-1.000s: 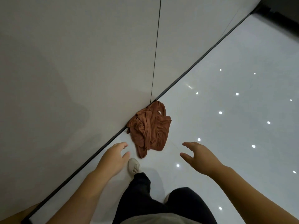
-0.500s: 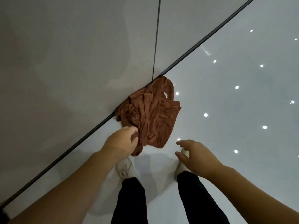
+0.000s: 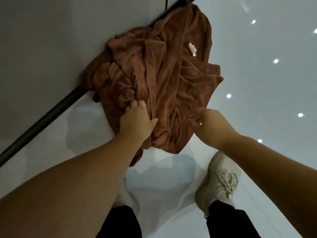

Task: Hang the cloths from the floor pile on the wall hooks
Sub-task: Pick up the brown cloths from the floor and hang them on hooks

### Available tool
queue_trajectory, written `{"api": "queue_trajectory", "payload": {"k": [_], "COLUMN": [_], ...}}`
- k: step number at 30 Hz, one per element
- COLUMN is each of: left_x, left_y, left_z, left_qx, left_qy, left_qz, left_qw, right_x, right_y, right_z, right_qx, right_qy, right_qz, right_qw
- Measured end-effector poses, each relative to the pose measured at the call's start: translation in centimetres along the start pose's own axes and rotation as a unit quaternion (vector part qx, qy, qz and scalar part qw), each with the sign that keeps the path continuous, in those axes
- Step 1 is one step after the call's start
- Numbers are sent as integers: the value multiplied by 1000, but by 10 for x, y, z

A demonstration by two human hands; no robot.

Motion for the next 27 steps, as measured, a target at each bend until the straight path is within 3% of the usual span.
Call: {"api": "queue_trajectory", "payload": {"k": [6,11,14,17,20,24,27], "left_x": [4,7,18,26,32,38,45], "left_y": [-19,18,66,124,190,279,348], "left_z": [-13,12,47,82,114,159,191], "left_qx": [51,47,39,55,96,168,171], "left_qy": [14,-14,-100,-182,-212,-226,-220], "left_qz": [4,122,209,260,295,313,325], "left_qw": [999,991,972,947,927,907,904], "right_x": [13,-11,-47,-88,-127,-174,-210], "right_y": [-7,21,43,74,112,175,228], "right_z": [-13,1,19,43,71,132,194], "right_qx": [-3,7,-1,3,19,28,61], "right_qy": [4,95,210,267,333,307,296], "right_qz": [0,46,79,127,126,101,63], "right_qw": [1000,994,975,955,934,946,951]}}
Point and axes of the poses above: each hand's wrist, its own z-axis away from the middle knuckle, its own y-axis out of the back of the hand, x = y × z, the point moved 2 cm from there along -z, towards the middle knuckle, and after that the axes turned 4 degrees about -y, right-handed, at the moved point
